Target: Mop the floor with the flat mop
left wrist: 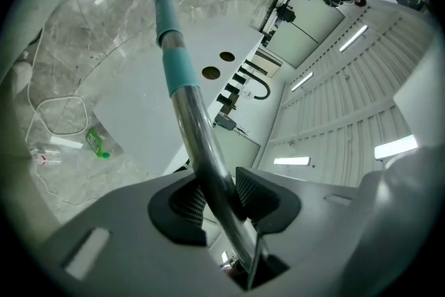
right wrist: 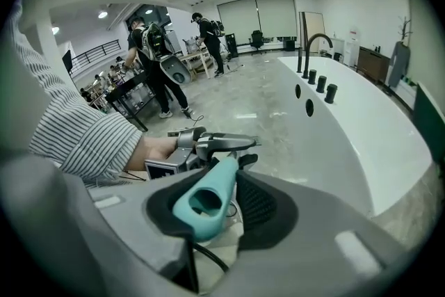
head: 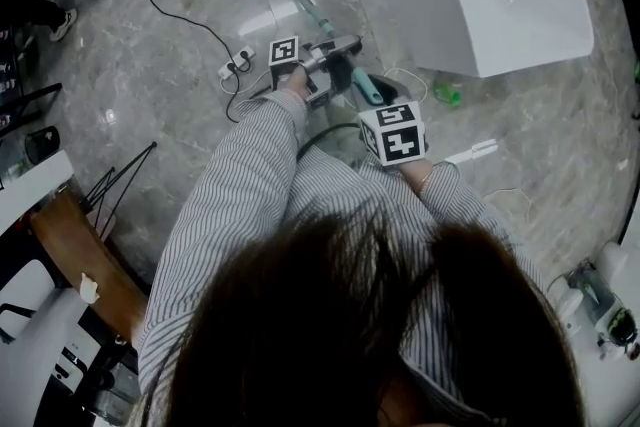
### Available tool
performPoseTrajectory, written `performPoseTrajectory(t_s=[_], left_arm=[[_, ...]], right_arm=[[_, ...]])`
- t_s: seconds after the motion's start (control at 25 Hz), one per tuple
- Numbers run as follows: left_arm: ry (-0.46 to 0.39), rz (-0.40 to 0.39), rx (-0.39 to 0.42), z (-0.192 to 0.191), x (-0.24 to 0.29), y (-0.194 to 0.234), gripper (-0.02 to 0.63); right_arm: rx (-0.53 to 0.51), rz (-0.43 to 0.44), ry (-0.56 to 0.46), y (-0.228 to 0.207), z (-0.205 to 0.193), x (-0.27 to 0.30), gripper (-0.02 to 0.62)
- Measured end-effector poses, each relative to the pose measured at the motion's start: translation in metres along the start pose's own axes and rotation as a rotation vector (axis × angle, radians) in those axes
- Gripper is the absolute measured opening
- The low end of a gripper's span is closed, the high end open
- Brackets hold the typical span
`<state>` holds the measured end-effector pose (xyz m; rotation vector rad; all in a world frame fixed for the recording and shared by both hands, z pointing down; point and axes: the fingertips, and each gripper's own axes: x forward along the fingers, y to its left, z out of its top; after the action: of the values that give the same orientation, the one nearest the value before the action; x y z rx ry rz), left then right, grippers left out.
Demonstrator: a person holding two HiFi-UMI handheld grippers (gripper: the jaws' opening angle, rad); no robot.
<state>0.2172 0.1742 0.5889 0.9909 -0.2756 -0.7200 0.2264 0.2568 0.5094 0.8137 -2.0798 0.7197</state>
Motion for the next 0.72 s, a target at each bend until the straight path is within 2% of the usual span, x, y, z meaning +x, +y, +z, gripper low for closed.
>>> performPoseTrajectory(t_s=[0.16,0.36,0.52,0.72], left_arm=[[0.011,0.042,0.002,0.031,0.002,-0.011,0.121],[0.003,0.076,0.000,0.090,0.004,-0.031,0.120],[0.041,0.111,-0.002,0.148,0.008,-0.062,0.118],[0.086,0.131,-0.010,0.228,0.009,-0.119,0.118]], right_arm=[[0.032,0.008,0.002,-0.003,0.024,0.024,0.118],[0.040,0.003,0.028,-0.008,0.064,0.068,0.117],[0.062,-0.002,0.039,-0.010,0.118,0.109,0.117],[0.086,-0.024,0.040,-0.005,0.205,0.162,0.115]])
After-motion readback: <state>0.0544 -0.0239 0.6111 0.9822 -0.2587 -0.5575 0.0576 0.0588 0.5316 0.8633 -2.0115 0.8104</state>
